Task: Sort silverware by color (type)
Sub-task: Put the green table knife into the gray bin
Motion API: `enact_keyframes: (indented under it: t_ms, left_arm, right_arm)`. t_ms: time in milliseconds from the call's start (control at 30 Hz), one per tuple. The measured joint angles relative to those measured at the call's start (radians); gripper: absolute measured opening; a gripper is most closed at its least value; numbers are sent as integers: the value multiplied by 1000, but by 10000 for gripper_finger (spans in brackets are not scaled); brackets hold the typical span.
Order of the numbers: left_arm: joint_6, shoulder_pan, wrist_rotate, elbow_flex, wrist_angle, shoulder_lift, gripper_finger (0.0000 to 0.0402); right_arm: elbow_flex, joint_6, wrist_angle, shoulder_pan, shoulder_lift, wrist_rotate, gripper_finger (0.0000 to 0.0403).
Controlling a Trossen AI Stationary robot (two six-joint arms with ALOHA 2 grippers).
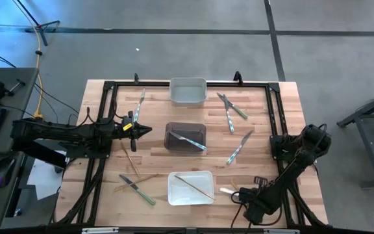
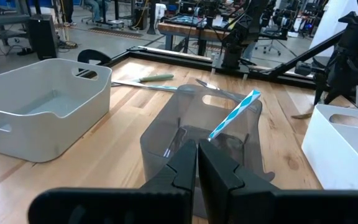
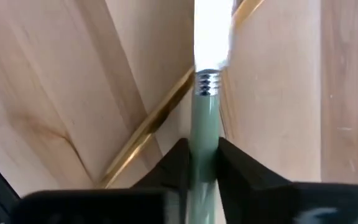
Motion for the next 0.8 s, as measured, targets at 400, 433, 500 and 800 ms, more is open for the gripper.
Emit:
enact_keyframes:
  t_ms: [400,433,500,800]
  left_arm:
    - [0,0,0,0,0,0,10]
    - [0,0,0,0,0,0,10]
    - [0,0,0,0,0,0,10]
    - [0,0,0,0,0,0,10]
  right_arm:
    - [2,-45,-5,-75,-151,142,6]
    - [2,-48,-6,-91,-170,158,7]
    - [2,-72,-8,-134,-214,189,7]
    - [3,-311,-32,-437,-342,243,5]
